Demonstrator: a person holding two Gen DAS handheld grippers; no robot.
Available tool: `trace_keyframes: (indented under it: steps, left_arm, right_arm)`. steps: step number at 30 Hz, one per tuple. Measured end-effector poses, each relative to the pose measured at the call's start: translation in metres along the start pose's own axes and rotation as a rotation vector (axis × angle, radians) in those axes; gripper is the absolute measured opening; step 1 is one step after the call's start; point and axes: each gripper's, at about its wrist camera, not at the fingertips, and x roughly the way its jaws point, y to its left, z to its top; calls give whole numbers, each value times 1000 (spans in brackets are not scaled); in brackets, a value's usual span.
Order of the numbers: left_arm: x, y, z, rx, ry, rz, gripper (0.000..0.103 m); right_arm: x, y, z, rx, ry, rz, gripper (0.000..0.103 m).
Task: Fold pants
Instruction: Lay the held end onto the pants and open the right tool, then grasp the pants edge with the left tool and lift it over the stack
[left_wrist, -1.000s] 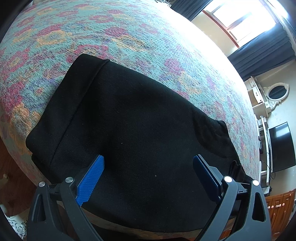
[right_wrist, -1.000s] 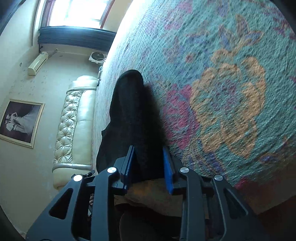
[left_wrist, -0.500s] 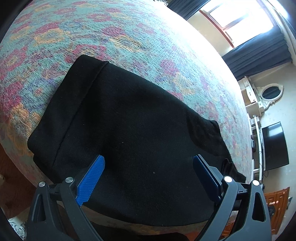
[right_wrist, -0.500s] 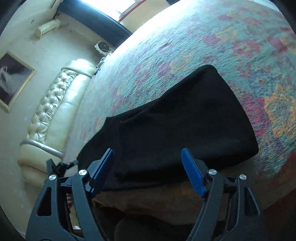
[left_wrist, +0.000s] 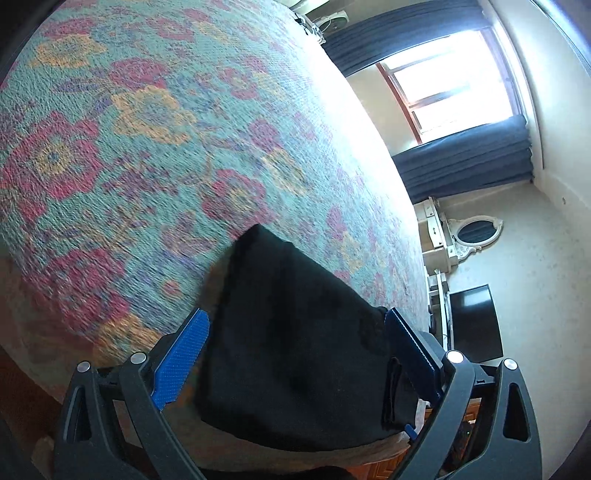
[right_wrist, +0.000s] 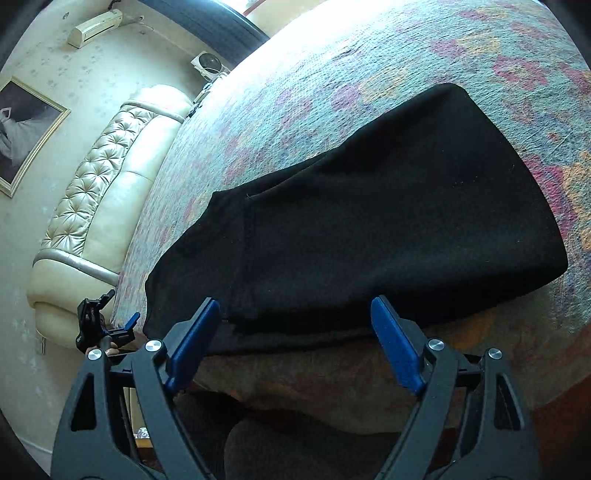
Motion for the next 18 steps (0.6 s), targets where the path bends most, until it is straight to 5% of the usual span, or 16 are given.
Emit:
trace_keyframes:
  steps: [7,18]
  left_arm:
    - [22,31,4,-6,122,-114,95]
    - [54,0,-8,142,232,-153,94]
  right_arm:
    - [6,-1,1,13,11,6,86]
    - [8,-5,1,51,14,40,89]
